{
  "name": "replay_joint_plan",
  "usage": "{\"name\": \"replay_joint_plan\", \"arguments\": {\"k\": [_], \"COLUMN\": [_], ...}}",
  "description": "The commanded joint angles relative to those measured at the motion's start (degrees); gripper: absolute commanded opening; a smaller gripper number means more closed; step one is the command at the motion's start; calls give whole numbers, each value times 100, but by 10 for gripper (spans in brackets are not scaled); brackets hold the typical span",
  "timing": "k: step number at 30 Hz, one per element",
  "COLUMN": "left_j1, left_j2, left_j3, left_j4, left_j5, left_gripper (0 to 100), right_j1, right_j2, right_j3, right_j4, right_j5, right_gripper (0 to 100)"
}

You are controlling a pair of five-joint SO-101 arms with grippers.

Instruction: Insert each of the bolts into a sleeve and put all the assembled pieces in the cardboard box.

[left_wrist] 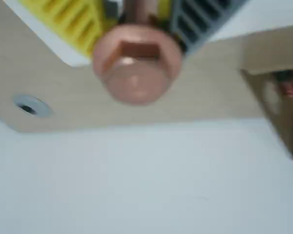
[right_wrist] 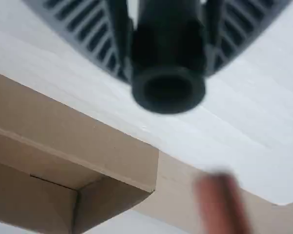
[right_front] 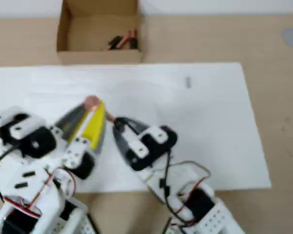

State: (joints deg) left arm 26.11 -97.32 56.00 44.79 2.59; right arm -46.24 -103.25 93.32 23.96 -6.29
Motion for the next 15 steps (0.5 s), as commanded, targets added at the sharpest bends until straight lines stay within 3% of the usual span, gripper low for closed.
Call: {"name": "replay_joint_plan", "arguments": {"k": [1,9,15], "left_j1": [431,26,211], "left_j2": [-31,-31,-31], "left_j3": [-18,-26,53], "left_j4": [-70,-62,-53], "left_j5": [-9,-193,-176], "left_gripper": [6,6,6], "right_j1": [84,84,84], "right_j2": [-312,-312,-268], "right_j3": [-57,-66,-189], "right_j4": [9,-9,0], "right_j5": [-44,-44,-44], "right_gripper": [9,9,9]}}
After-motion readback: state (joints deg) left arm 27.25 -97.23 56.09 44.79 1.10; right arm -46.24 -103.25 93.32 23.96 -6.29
